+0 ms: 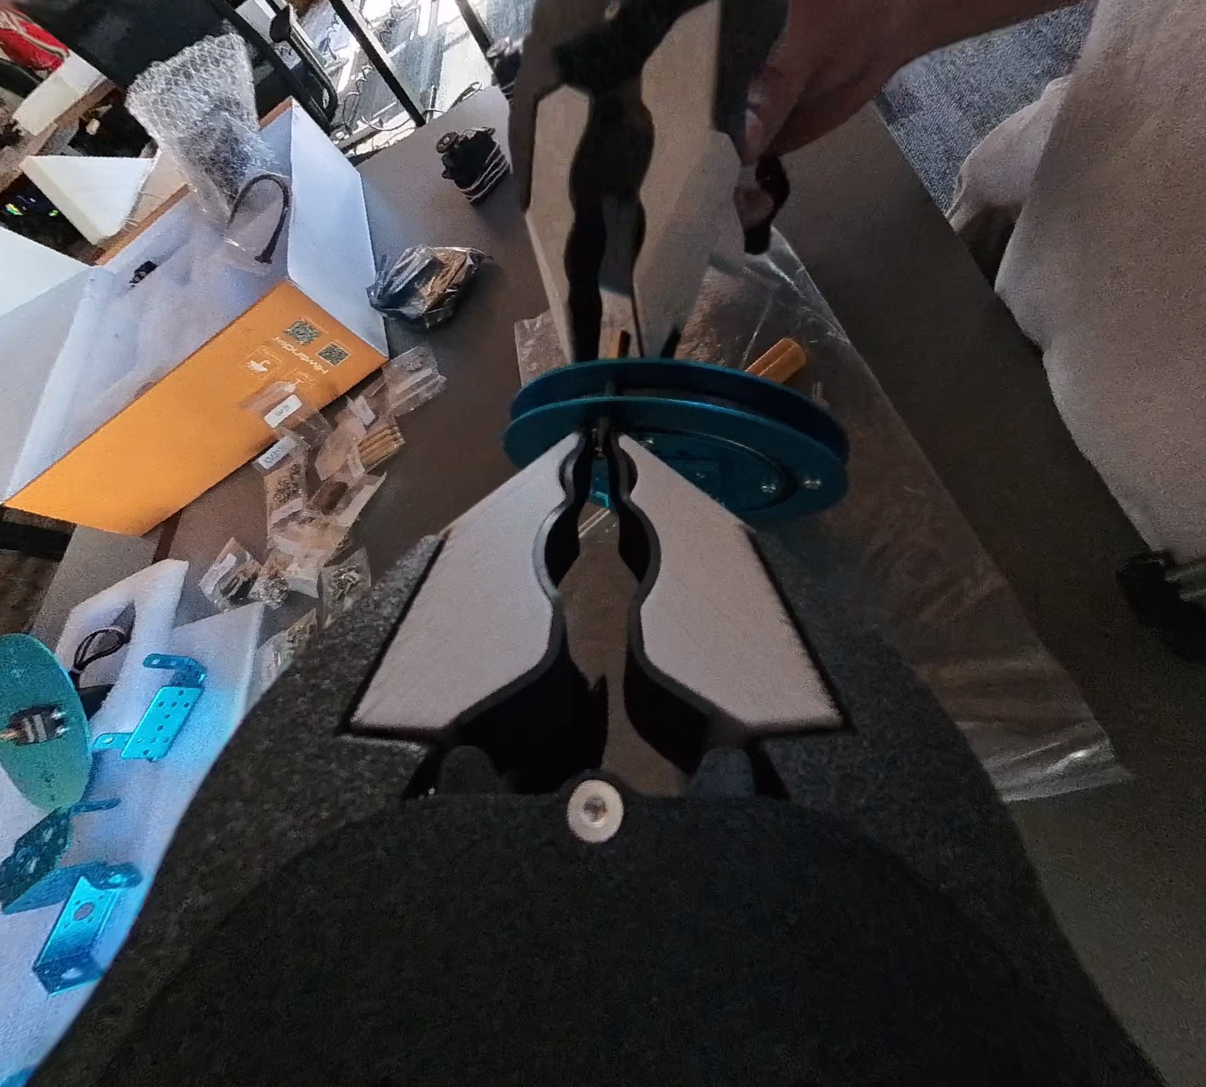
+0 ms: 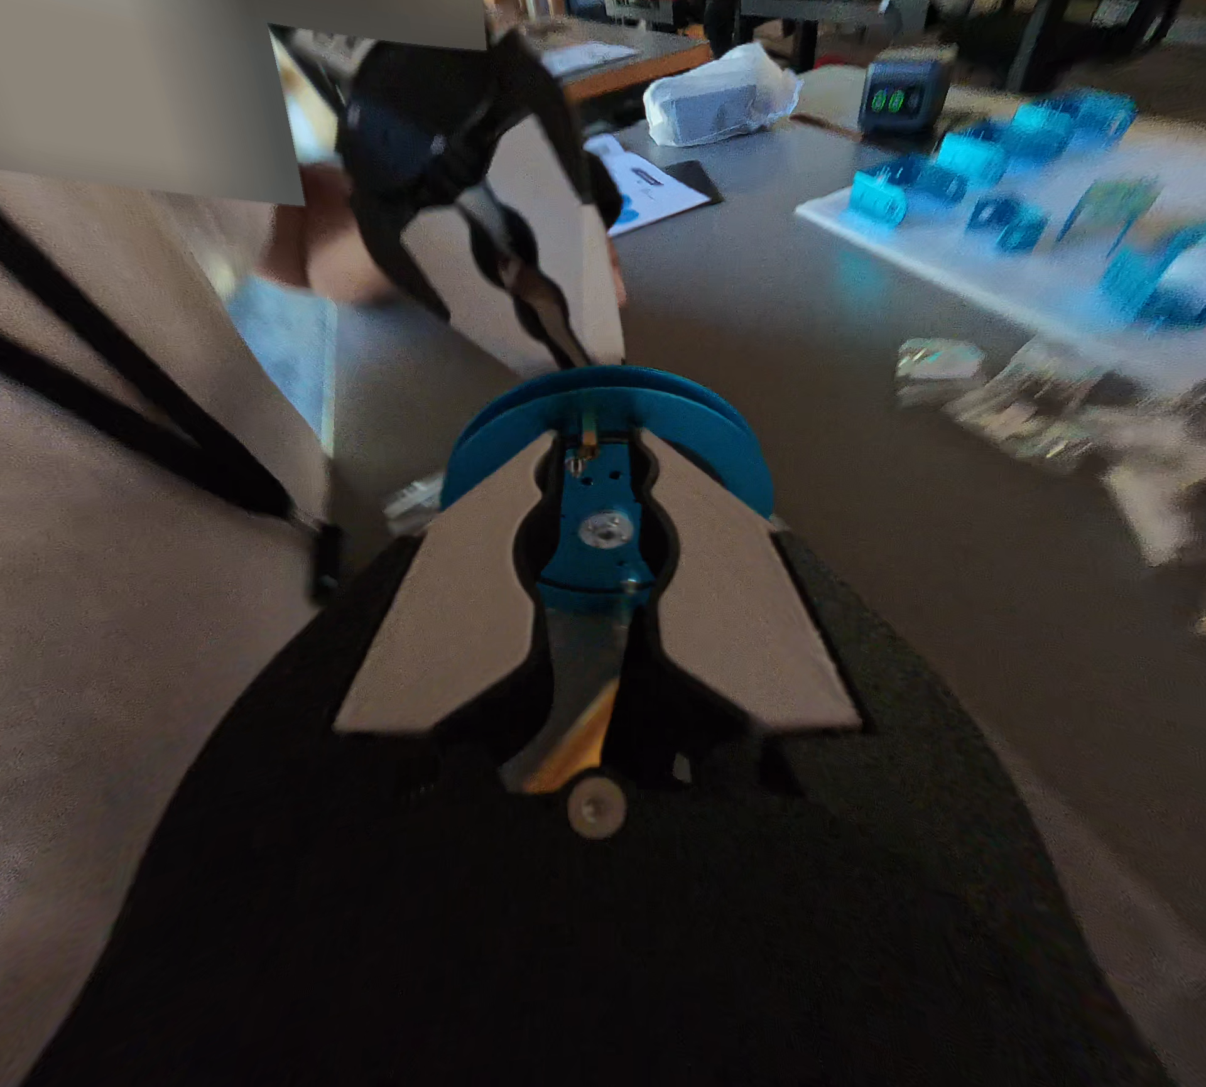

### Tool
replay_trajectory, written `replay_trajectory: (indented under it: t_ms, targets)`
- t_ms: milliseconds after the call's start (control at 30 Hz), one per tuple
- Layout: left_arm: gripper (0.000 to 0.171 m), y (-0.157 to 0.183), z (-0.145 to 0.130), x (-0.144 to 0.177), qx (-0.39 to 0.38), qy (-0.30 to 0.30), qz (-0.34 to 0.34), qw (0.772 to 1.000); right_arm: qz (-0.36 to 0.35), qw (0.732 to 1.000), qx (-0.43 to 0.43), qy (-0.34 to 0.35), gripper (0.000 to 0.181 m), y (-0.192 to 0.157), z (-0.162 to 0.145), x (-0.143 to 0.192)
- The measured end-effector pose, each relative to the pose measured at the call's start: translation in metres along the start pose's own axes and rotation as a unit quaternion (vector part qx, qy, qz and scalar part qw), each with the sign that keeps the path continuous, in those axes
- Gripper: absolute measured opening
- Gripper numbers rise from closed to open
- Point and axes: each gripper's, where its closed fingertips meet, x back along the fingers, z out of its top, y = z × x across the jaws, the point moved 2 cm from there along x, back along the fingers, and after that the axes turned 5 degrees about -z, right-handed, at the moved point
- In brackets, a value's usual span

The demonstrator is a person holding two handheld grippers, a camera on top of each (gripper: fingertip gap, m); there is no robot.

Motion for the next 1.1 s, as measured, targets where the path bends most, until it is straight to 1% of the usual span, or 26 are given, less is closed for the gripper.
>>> replay_trajectory:
  t_ms: [67,100,167,200,267,367,400,433,467,500,533,567,600,633,667,733,767,800,833,867,900,967,1033,1067,1100]
  targets:
    - [0.004,-0.001,-0.001,0.0,-0.001,-0.004,0.002,1.0,-0.026,0.992,0.12,-0.015,0.017,-0.003,-0.002,0.0]
    - [0.004,-0.001,0.0,0.0,-0.001,-0.003,0.001,1.0,-0.038,0.986,0.164,-0.016,0.018,-0.003,-0.002,0.0]
    - [0.004,0.001,0.0,0.0,0.0,0.0,-0.003,1.0,-0.044,0.976,0.214,-0.01,0.014,-0.005,0.0,0.0]
    - [0.004,0.002,0.001,0.0,-0.002,0.0,-0.005,1.0,-0.046,0.974,0.221,0.002,0.009,-0.005,0.003,0.001]
    - [0.003,0.002,0.001,0.0,-0.005,-0.002,-0.004,1.0,-0.035,0.974,0.224,0.004,0.005,-0.006,0.004,0.001]
    - [0.004,0.003,0.002,0.0,-0.007,-0.001,-0.003,1.0,-0.014,0.982,0.186,-0.003,0.005,-0.005,0.003,0.001]
    - [0.004,0.003,0.002,-0.001,-0.01,-0.002,0.0,1.0,-0.005,0.988,0.153,-0.008,0.005,-0.004,0.003,0.001]
    - [0.003,0.002,0.001,-0.001,-0.017,-0.004,0.004,1.0,0.009,0.995,0.097,-0.016,0.005,-0.003,0.003,0.001]
    - [0.003,0.001,0.001,0.0,-0.024,-0.007,0.011,1.0,0.03,0.999,0.015,-0.023,0.004,-0.001,0.003,0.0]
    - [0.003,0.0,0.0,0.0,-0.031,-0.012,0.02,0.999,0.058,0.993,-0.095,-0.028,0.005,0.002,0.003,-0.001]
    - [0.004,-0.002,-0.001,0.0,-0.037,-0.017,0.025,0.999,0.091,0.97,-0.225,-0.028,0.005,0.004,0.003,-0.002]
    - [0.004,-0.001,0.0,0.0,-0.038,-0.016,0.024,0.999,0.129,0.927,-0.352,-0.027,0.004,0.004,0.002,-0.002]
    - [0.003,0.0,0.001,-0.001,-0.035,-0.014,0.021,0.999,0.152,0.899,-0.411,-0.012,0.004,0.003,0.001,-0.001]
    - [0.003,0.001,0.001,-0.001,-0.033,-0.013,0.02,0.999,0.157,0.896,-0.416,0.004,0.005,0.003,0.0,0.0]
    - [0.003,0.001,0.001,-0.001,-0.029,-0.013,0.016,0.999,0.15,0.907,-0.392,0.013,0.004,0.001,0.0,0.0]
    - [0.004,0.003,0.002,-0.001,-0.014,-0.006,0.002,1.0,0.121,0.951,-0.285,0.0,0.006,-0.003,0.0,0.003]
    - [0.004,0.003,0.002,-0.001,-0.003,-0.003,-0.001,1.0,0.093,0.972,-0.214,-0.01,0.007,-0.003,0.0,0.005]
    - [0.004,0.002,0.002,-0.001,0.01,-0.002,-0.006,1.0,0.052,0.99,-0.132,-0.023,0.015,0.001,-0.001,0.007]
    - [0.004,0.002,0.001,-0.001,0.024,-0.001,-0.014,1.0,0.013,0.998,-0.042,-0.036,0.022,0.004,-0.002,0.009]
    - [0.004,0.001,0.001,0.0,0.042,-0.001,-0.023,0.999,-0.01,0.998,0.045,-0.048,0.023,0.003,-0.002,0.011]
    - [0.004,0.001,0.0,0.0,0.066,0.0,-0.035,0.997,-0.033,0.99,0.119,-0.064,0.026,0.001,-0.003,0.011]
    - [0.004,0.001,0.0,0.001,0.117,0.004,-0.067,0.991,-0.075,0.964,0.231,-0.106,0.028,-0.004,-0.006,0.009]
    - [0.003,-0.001,-0.001,0.001,0.167,0.001,-0.084,0.982,-0.107,0.938,0.305,-0.127,0.021,-0.007,-0.004,0.004]
    - [0.004,-0.002,-0.002,0.001,0.192,0.001,-0.093,0.977,-0.13,0.928,0.322,-0.133,0.018,-0.005,-0.001,0.002]
    - [0.004,-0.002,-0.003,0.001,0.214,0.0,-0.102,0.972,-0.138,0.921,0.336,-0.142,0.018,-0.005,0.0,0.001]
